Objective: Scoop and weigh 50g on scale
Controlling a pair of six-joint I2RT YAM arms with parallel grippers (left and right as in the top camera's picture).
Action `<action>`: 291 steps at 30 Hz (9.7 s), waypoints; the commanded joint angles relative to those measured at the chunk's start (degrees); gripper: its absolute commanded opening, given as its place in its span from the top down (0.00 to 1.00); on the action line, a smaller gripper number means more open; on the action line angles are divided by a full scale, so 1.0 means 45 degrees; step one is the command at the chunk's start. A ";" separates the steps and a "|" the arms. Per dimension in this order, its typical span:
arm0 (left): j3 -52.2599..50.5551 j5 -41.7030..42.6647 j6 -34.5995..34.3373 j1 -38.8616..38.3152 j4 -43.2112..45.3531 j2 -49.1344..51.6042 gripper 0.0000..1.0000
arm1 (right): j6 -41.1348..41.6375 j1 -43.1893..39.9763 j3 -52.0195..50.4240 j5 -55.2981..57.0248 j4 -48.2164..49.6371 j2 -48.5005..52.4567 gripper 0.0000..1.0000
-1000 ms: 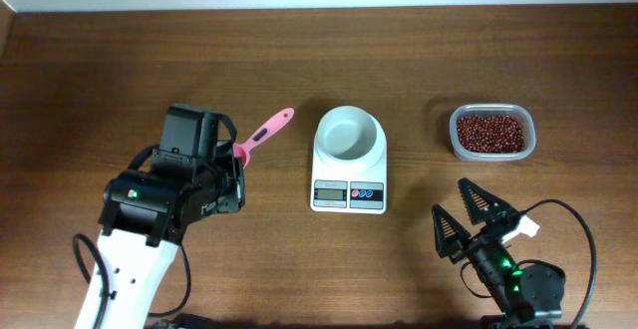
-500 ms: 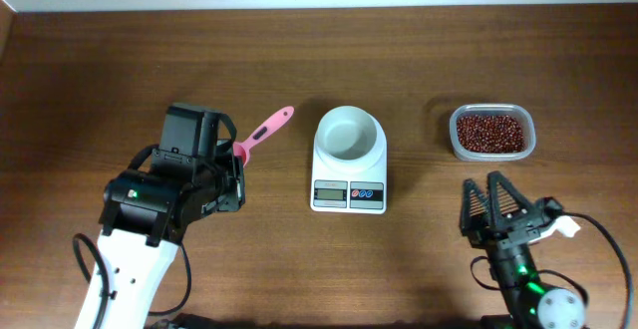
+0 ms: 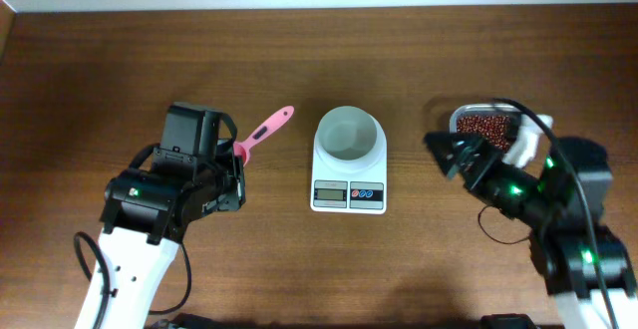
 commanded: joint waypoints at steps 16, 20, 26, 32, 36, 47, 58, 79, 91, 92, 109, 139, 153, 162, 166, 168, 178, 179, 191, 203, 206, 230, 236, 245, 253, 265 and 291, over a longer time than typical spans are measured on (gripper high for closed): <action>0.1141 0.1982 1.0938 0.0374 0.3075 0.0058 1.00 | -0.8490 -0.0068 0.0209 -0.8451 -0.1394 0.3973 0.01; 0.1938 0.2317 1.1181 0.0340 0.1078 0.0073 1.00 | -0.8471 -0.0068 0.0209 -0.8466 -0.1394 0.3973 0.01; 0.1938 0.2317 0.8553 0.0296 -0.1229 0.1039 1.00 | -0.7558 -0.0058 0.0204 -0.8490 -0.1302 0.3973 0.01; 0.1938 0.2934 0.7864 -0.0379 -0.1608 0.2385 1.00 | -0.7441 -0.0058 0.0199 -0.8485 -0.0981 0.3973 0.01; 0.1938 0.2929 0.7868 -0.0437 -0.1715 0.2458 1.00 | -0.5493 -0.0058 0.0199 -0.8301 0.0933 0.3973 0.01; 0.1938 0.2948 0.7868 -0.0447 -0.2463 0.2458 1.00 | -0.2613 0.0952 0.0199 -0.5751 0.2152 0.3973 0.01; 0.1938 0.2977 0.7868 -0.0447 -0.2846 0.2458 1.00 | -0.0636 0.3468 0.0199 -0.4799 0.4255 0.3973 0.01; 0.1938 0.3075 0.7193 -0.1277 -0.2798 0.2458 1.00 | 0.1035 0.4945 0.0199 -0.3089 0.4439 0.3978 0.08; 0.1938 0.3541 0.6348 -0.2093 -0.2035 0.2657 1.00 | 0.1035 0.4983 0.0199 -0.3094 0.4435 0.3978 0.27; 0.1938 0.3536 0.6348 -0.2215 -0.1904 0.2701 1.00 | 0.1035 0.5056 0.0199 -0.3070 0.4439 0.3978 0.28; 0.1923 0.3487 0.6465 -0.2861 -0.2263 0.2769 1.00 | 0.1073 0.5445 0.0199 -0.2958 0.4449 0.3988 0.58; 0.1923 0.2963 0.6688 -0.2861 -0.2225 0.2769 1.00 | 0.1073 0.5445 0.0199 -0.4114 0.4289 0.3988 0.83; 0.1923 0.2647 0.6688 -0.2861 -0.2234 0.2769 0.76 | 0.1069 0.5445 0.0199 -0.4109 0.4041 0.3988 0.96; 0.1928 0.2390 0.6688 -0.2482 -0.2157 0.2769 0.57 | -0.0262 0.5445 0.0180 -0.3002 0.3745 0.3988 0.96; 0.1928 0.2696 0.6688 -0.1812 -0.2166 0.2764 0.60 | -0.2093 0.5430 0.0175 -0.3002 0.3337 0.3988 0.96; 0.1928 0.3531 0.6688 -0.1457 -0.2108 0.2764 0.61 | -0.3167 0.5430 0.0175 -0.2992 0.2647 0.3988 0.96; 0.1928 0.5192 0.7028 -0.1224 -0.0685 0.2764 0.62 | -0.6358 0.4158 0.0180 -0.1515 -0.0967 0.3745 0.96; 0.1928 0.5192 0.7028 -0.1141 -0.0685 0.2764 0.62 | -0.6611 0.3609 0.0180 -0.1472 -0.1520 0.3575 0.96; 0.1928 0.4036 0.7441 -0.0976 -0.0947 0.2769 0.36 | -0.6411 0.0427 0.0185 -0.0593 -0.1137 -0.3361 0.96; 0.1928 0.1681 1.5640 -0.2555 -0.0457 0.2769 0.01 | 0.2006 0.0427 0.0185 0.2905 0.1511 -0.3803 0.96; 0.1928 0.0117 1.5645 -0.2555 -0.0491 0.2769 0.01 | 0.3351 0.0427 0.0185 0.2895 0.3376 -0.3512 0.96; 0.1928 -0.0670 1.7345 -0.2555 0.1005 0.2769 0.57 | -0.8383 0.2001 0.0117 0.3716 -0.0389 -0.1685 0.96; 0.1928 -0.0685 1.8340 -0.2555 0.1239 0.2769 0.89 | -0.6902 0.2016 0.0432 0.3623 -0.0257 -0.1681 0.96; 0.1923 -0.0374 1.8336 -0.2555 0.1481 0.2769 1.00 | -0.6698 0.2011 0.0447 0.3298 -0.0155 -0.1685 0.96; 0.1923 -0.0374 1.8340 -0.2555 0.0767 0.2769 1.00 | -0.7130 0.2011 0.0452 0.6455 -0.2021 -0.1685 0.96; 0.1914 0.1127 2.2586 -0.4668 0.1690 0.2769 1.00 | -0.6300 0.2011 0.0452 0.7698 -0.2637 -0.1685 0.96; -0.3298 0.2579 2.2027 -0.4323 0.6679 -0.1613 0.01 | -0.6042 0.1991 0.6887 1.0384 -0.8451 0.3143 0.96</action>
